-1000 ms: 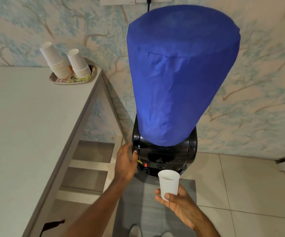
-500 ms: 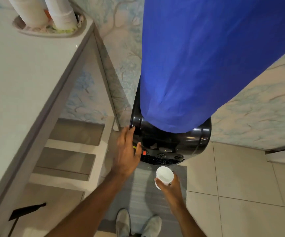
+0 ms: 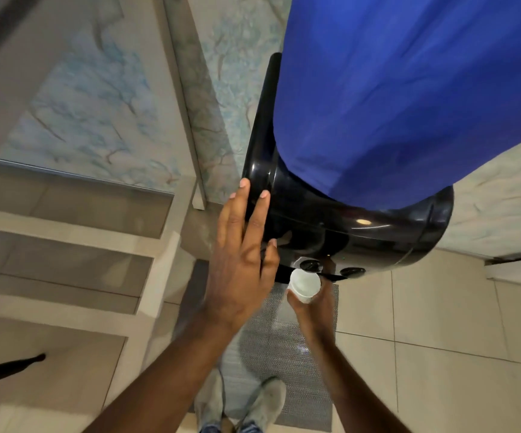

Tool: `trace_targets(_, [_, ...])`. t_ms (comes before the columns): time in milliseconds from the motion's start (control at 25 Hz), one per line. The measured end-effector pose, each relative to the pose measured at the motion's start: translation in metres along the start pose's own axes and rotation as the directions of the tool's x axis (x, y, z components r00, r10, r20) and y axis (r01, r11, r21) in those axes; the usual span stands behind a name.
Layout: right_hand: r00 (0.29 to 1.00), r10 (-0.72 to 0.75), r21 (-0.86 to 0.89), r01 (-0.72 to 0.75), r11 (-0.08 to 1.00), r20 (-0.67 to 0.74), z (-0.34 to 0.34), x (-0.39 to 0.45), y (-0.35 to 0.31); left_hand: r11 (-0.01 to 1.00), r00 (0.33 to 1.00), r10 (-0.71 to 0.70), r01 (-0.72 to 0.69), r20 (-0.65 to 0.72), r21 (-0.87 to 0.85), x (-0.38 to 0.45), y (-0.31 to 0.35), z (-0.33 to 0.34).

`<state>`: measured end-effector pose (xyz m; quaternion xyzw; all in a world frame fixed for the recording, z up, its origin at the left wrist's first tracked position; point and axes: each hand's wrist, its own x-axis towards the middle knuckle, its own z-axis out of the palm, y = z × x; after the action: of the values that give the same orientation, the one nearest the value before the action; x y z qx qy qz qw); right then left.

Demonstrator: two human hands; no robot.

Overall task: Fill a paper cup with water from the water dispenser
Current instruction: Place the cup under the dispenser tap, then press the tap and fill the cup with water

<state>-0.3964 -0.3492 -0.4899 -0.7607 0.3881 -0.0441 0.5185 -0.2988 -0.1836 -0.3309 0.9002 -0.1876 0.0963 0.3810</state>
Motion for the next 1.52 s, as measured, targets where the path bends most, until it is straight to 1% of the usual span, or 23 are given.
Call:
trace_targets(80, [1.0, -0.003, 0.004, 0.003, 1.0, 0.003, 0.009, 0.01, 0.005, 1.0, 1.0, 0.001, -0.002, -0.018, -0.024, -0.003, -0.004, 0.005])
trace_targets(200, [0.998, -0.057, -0.03, 0.057, 0.998, 0.021, 0.02, 0.027, 0.015, 0.999, 1.0, -0.016, 0.015, -0.027, -0.031, -0.004, -0.009, 0.008])
trace_targets(320, [0.999, -0.05, -0.068, 0.051, 0.996, 0.021, 0.028, 0.042, 0.02, 1.0, 0.999, -0.008, 0.007, -0.039, -0.02, -0.004, -0.011, 0.011])
trace_targets(560, [0.997, -0.072, -0.155, 0.073, 0.985, 0.012, 0.037, 0.056, 0.027, 0.998, 0.999, -0.004, 0.001, -0.04, -0.063, -0.004, -0.012, 0.013])
trace_targets(800, [0.997, -0.065, -0.131, 0.068, 0.989, 0.028, 0.039, 0.056, 0.027, 0.998, 0.998, 0.027, -0.03, -0.056, -0.051, -0.005, -0.013, 0.013])
trace_targets(1000, [0.998, -0.058, -0.07, 0.059, 0.996, 0.014, 0.038, 0.056, 0.03, 0.998, 0.998, 0.024, -0.027, -0.056, -0.057, -0.006, -0.014, 0.014])
trace_targets(1160, [0.999, -0.052, -0.062, 0.052, 0.997, -0.004, 0.03, 0.042, 0.028, 0.997, 0.999, 0.021, -0.024, -0.041, -0.072, -0.006, -0.016, 0.014])
trace_targets(1240, [1.0, -0.005, -0.018, 0.005, 1.0, -0.027, 0.022, 0.022, 0.025, 0.997, 0.999, 0.017, -0.019, -0.028, -0.079, -0.006, -0.015, 0.011])
trace_targets(1320, [0.995, 0.086, 0.048, -0.083, 0.995, -0.06, 0.012, -0.006, 0.017, 0.996, 1.0, -0.003, 0.003, -0.002, -0.084, -0.006, -0.011, 0.006])
trace_targets(1400, [0.989, 0.138, 0.167, -0.126, 0.978, -0.061, 0.002, -0.035, 0.006, 0.995, 0.999, -0.038, 0.04, 0.027, -0.094, -0.006, -0.005, 0.001])
trace_targets(1520, [0.984, 0.171, 0.366, -0.143, 0.92, -0.046, -0.013, -0.069, -0.023, 0.983, 0.993, -0.115, 0.117, 0.026, -0.144, -0.007, 0.004, -0.006])
